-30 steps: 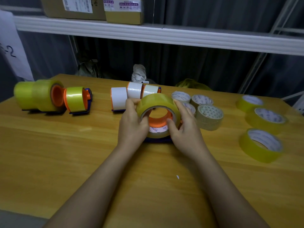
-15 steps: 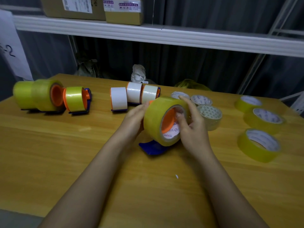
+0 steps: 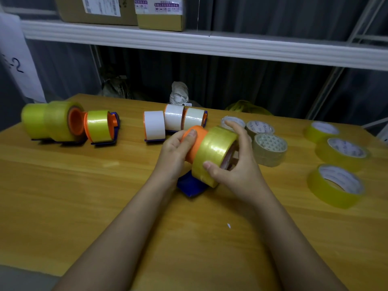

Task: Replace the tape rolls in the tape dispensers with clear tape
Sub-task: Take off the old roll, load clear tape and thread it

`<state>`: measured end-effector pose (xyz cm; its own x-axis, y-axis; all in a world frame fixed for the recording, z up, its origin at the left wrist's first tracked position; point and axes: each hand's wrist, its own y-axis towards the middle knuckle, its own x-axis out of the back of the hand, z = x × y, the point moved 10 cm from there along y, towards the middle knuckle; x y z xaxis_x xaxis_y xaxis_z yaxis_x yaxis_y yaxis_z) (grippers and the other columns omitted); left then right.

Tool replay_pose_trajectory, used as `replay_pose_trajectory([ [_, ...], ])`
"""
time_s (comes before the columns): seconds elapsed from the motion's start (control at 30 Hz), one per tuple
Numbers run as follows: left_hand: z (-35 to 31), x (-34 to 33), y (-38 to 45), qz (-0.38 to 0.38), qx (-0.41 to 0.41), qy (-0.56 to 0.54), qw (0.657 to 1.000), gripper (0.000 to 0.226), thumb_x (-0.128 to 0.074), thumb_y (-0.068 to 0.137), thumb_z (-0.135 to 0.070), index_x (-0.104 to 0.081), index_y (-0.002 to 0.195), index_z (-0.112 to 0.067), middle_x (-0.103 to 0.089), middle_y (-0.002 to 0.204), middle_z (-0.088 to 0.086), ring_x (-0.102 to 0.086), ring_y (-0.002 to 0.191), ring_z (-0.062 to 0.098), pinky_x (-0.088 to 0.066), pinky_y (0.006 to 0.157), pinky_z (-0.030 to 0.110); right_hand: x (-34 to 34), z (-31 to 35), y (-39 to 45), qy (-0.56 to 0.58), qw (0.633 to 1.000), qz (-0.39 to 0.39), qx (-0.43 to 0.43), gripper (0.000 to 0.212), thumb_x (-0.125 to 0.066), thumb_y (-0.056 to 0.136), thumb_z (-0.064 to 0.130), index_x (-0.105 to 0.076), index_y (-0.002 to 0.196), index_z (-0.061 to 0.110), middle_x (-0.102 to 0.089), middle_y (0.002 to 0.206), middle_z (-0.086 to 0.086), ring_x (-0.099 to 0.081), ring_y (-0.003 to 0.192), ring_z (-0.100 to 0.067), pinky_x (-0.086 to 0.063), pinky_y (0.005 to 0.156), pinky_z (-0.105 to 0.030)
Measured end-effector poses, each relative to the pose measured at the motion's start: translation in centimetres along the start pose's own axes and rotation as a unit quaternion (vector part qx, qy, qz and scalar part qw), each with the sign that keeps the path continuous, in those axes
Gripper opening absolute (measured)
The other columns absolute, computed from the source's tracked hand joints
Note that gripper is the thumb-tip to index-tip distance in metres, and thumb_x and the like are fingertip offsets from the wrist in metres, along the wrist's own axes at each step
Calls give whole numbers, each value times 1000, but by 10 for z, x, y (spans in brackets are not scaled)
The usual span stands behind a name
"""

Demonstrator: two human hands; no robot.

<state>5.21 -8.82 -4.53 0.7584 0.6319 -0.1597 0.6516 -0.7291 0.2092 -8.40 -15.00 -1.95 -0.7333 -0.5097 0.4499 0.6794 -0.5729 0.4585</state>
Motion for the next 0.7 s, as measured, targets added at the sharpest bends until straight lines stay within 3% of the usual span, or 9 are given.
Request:
replay_pose_trajectory([
  [0.07, 3, 15, 5, -54, 16, -31, 998, 22, -47, 98, -25, -64, 93, -12, -63, 73, 0, -58, 69, 12, -47, 69, 28, 4, 11, -3, -83, 995, 0, 55, 96, -70, 55, 55, -24, 140, 47, -26, 133, 22, -31, 128, -6, -39, 99, -30],
  [0.13, 0, 21, 7, -62, 6, -11, 998, 25, -48, 98, -31, -62, 99, -10, -61, 80, 4, -56, 77, 16, -46, 76, 32, 8, 18, -5, -120, 988, -13, 96, 102, -71, 55, 55, -20, 143, 43, -23, 137, 16, -26, 132, -9, -32, 100, -25],
  [0.23, 1, 14, 6, -33, 3, 6, 999, 29, -50, 95, -37, -63, 102, -12, -61, 88, 9, -58, 82, 18, -47, 78, 34, 10, 12, -2, -120, 988, -33, 92, 110, -75, 55, 59, -13, 144, 40, -18, 142, 14, -20, 136, -5, -23, 102, -10],
  [0.37, 2, 15, 5, -39, 12, -12, 999, 23, -45, 99, -29, -63, 97, -16, -62, 83, 5, -59, 78, 15, -49, 75, 29, 13, 4, 0, -124, 989, -50, 67, 106, -75, 52, 62, -20, 139, 39, -25, 141, 10, -25, 131, 0, -21, 99, 1],
  [0.47, 2, 17, 4, -47, 11, -19, 999, 24, -45, 99, -29, -63, 98, -15, -63, 86, 4, -60, 83, 17, -50, 79, 30, 22, -3, 1, -93, 992, -86, 30, 91, -68, 57, 63, -31, 136, 38, -33, 132, 15, -33, 123, 3, -29, 95, -4],
  [0.6, -4, 18, 3, -59, -12, -23, 998, 26, -46, 99, -27, -63, 104, -8, -62, 86, 2, -57, 84, 15, -47, 80, 32, 26, -21, 1, -10, 992, -111, -52, 66, -54, 69, 66, -36, 132, 54, -40, 131, 12, -39, 122, -3, -36, 92, -16],
  [0.7, -9, 18, 0, -58, -28, -11, 998, 23, -46, 98, -27, -64, 97, -13, -62, 84, 0, -56, 83, 14, -46, 78, 30, 26, -34, 4, 98, 981, -125, -111, 39, -52, 83, 57, -49, 121, 49, -48, 129, 9, -46, 120, -6, -39, 88, -17],
])
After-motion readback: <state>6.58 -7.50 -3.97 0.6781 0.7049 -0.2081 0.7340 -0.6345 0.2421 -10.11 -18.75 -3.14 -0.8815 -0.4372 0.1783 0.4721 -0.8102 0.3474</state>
